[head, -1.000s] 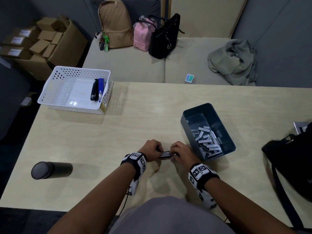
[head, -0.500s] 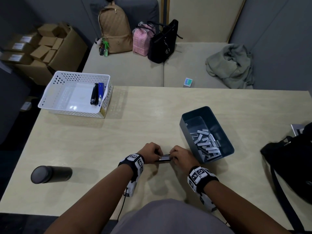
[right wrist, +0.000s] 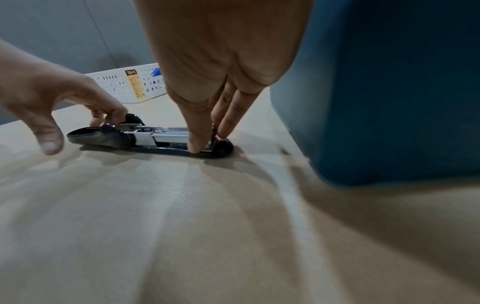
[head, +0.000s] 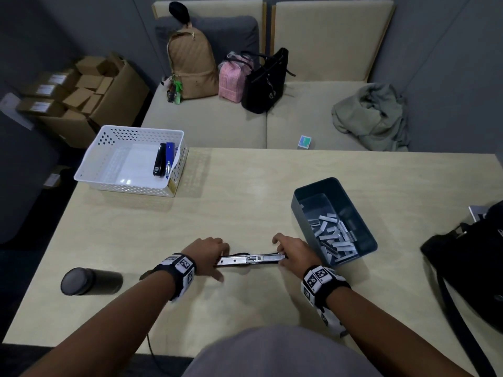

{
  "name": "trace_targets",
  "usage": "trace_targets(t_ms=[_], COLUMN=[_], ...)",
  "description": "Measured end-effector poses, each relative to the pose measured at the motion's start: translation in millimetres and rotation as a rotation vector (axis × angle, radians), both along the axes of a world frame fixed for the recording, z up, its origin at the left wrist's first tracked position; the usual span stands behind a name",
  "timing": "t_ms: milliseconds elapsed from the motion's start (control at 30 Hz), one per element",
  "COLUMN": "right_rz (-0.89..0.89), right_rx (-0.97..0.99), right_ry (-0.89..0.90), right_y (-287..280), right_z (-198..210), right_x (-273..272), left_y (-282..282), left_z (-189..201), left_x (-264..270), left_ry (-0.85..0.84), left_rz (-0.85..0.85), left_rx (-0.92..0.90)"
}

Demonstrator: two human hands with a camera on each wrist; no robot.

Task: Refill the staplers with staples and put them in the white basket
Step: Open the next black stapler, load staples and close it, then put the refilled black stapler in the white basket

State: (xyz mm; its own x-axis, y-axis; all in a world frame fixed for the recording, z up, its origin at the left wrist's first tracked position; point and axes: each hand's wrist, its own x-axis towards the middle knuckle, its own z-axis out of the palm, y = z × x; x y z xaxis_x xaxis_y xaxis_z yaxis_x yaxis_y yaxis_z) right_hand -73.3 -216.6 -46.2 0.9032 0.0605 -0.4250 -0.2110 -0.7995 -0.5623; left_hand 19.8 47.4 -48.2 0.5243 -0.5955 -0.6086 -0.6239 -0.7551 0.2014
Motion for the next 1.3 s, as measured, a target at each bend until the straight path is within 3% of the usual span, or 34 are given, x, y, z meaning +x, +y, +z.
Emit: trace_targets(t_ms=[200, 433, 667, 800, 1000, 1167, 1300], right_rz=[0.021, -0.052, -0.077, -0.138, -0.002, 0.069, 0.135], right_rx=[-0.014, 0.012, 0.062, 0.008, 0.006, 0.072, 0.079], right_ry=[-0.024, -0.049, -0.035, 0.067, 0.154, 0.127, 0.076], right_y=[-0.6, 3.8, -3.0, -10.7, -3.8, 28.2, 62.1], right_z=[4.1, 7.5, 5.6, -2.2, 7.1, 38.8, 61.6], right_x=[0.1, 0.1, -2.3, -11.4, 5.4, 57.8, 98.5], left_y=[-3.4, -59.2, -113.1, -113.4, -100.7, -46.3, 18.1], left_z=[33.9, 72.9, 46.2, 11.0, 7.0, 46.6, 86.0], left_x=[12.7, 7.0, -22.4, -36.5, -29.1, 33.8, 92.7], left_ry=[-0.107, -0.163, -0.203, -0.269, -0.213, -0.216, -0.315], left_rz=[0.061, -0.095, -0.208, -0.246, -0.149, 0.074, 0.331], left_rx=[-0.09, -0.222, -0.205, -0.044, -0.006, -0.135, -0.294])
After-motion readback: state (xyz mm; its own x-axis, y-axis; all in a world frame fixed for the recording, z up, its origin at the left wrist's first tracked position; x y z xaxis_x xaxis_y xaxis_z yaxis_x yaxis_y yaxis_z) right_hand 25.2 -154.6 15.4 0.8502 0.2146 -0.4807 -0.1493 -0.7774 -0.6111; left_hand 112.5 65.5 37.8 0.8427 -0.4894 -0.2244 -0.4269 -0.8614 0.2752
